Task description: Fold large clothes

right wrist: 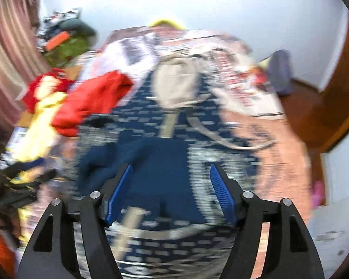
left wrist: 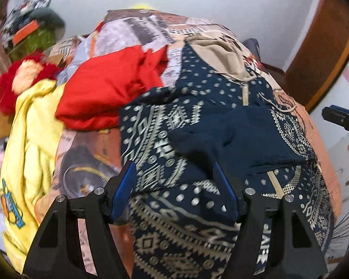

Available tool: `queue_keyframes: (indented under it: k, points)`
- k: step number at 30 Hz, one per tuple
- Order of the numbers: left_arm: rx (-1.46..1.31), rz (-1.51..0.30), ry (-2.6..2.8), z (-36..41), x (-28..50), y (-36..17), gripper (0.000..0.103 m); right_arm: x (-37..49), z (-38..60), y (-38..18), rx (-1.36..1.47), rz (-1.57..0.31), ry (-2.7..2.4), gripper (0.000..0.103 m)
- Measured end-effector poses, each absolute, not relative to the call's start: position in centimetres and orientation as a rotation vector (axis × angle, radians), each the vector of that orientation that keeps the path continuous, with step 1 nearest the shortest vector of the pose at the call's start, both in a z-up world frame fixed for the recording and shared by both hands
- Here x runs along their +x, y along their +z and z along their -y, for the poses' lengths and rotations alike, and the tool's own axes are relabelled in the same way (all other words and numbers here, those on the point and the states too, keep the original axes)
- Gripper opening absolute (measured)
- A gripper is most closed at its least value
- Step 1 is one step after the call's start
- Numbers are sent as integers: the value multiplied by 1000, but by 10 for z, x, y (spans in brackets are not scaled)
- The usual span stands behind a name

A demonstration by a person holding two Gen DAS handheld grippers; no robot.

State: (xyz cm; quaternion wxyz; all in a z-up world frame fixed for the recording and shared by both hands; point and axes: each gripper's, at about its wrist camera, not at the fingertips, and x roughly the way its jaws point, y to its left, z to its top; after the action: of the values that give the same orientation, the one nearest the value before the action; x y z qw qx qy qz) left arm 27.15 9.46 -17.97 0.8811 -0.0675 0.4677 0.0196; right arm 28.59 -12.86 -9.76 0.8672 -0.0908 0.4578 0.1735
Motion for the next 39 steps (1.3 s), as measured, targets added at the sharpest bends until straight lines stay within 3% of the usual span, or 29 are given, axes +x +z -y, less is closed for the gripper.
queue_keyframes:
  k: [12, 15, 17, 19, 20, 27, 33, 37, 39]
  points:
    - [-167, -1103, 30, -69, 324, -234, 65, 289, 195, -175, -258, -1116, 207, 68]
    - [-191, -1115, -2, -70, 329, -239, 54, 292, 206, -187, -163, -1159, 204, 68]
    - [-167, -1096, -18, -70, 331, -235, 34, 294, 211, -192, -117, -1178, 203, 68]
    - [-162, -1086, -22, -72, 333, -229, 20, 294, 214, -194, -93, -1190, 207, 68]
    - [-168, -1073, -27, -74, 333, -225, 18, 295, 215, -192, -89, -1183, 206, 68]
    - [-252, -901, -30, -105, 325, -180, 15, 298, 209, -180, -94, -1124, 221, 69]
    - [-220, -947, 48, -121, 322, -201, 14, 305, 200, -209, -71, -1230, 240, 68]
    - [-257, -1044, 94, -139, 322, -234, 19, 302, 204, -213, -25, -1240, 241, 69]
    - [-252, -1085, 111, -143, 318, -245, 29, 302, 208, -214, 1, -1255, 245, 69]
